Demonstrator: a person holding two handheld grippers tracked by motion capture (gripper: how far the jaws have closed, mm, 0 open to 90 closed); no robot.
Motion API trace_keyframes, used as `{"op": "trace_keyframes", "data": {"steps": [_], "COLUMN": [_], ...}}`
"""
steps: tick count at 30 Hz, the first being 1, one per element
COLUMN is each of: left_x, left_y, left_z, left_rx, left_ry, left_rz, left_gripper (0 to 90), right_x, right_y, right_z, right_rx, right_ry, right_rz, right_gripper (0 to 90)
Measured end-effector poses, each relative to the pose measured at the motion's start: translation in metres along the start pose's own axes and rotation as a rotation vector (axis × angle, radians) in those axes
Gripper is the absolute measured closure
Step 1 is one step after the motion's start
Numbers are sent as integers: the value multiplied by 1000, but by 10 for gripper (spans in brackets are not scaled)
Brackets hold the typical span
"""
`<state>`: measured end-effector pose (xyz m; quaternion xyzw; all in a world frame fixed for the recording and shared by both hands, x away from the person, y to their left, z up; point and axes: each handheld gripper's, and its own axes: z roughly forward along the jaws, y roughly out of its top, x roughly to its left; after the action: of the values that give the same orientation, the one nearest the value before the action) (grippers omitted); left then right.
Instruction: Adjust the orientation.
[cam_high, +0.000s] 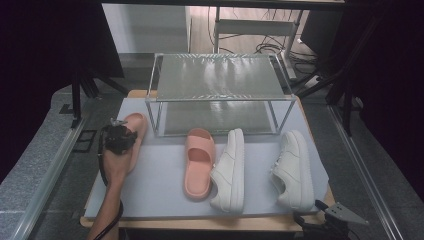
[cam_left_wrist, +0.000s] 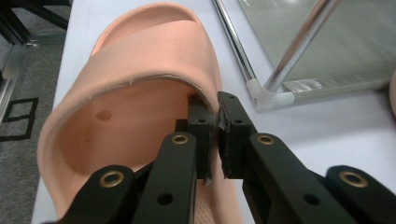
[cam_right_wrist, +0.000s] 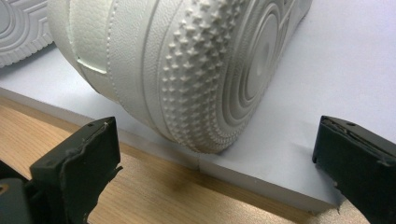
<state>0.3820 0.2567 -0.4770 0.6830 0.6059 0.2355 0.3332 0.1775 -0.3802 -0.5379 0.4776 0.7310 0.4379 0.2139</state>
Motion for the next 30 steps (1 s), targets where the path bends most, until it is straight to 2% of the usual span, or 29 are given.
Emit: {"op": "trace_keyframes", "data": {"steps": [4,14,15,16,17,18,23,30], "left_x": [-1,-5,-5,-5,-6,-6,-9,-16], "left_y": [-2,-11,-14,-14,-16,-16,-26,-39], "left_z": [-9,-43,-50,-50,-57,-57,-77,-92], "left_rx": [-7,-27,-31,-31,-35,-35,-37,-28], "left_ry": [1,-27,-32,-32,-37,-37,-58,-83], "left_rz": [23,84,95,95,106,106,135,166], "left_gripper": [846,845,844,844,844,844,844,843], "right_x": [0,1,1,1,1,1,2,2], "right_y": [0,0,0,0,0,0,0,0], "right_z": [0,0,0,0,1,1,1,1], "right_rx": [2,4,5,5,6,6,7,9], "right_ry": [-4,-7,-9,-9,-11,-11,-13,-14], "right_rz": [-3,-8,-9,-9,-10,-10,-12,-14], "right_gripper": [6,5,6,6,5,5,5,5]}}
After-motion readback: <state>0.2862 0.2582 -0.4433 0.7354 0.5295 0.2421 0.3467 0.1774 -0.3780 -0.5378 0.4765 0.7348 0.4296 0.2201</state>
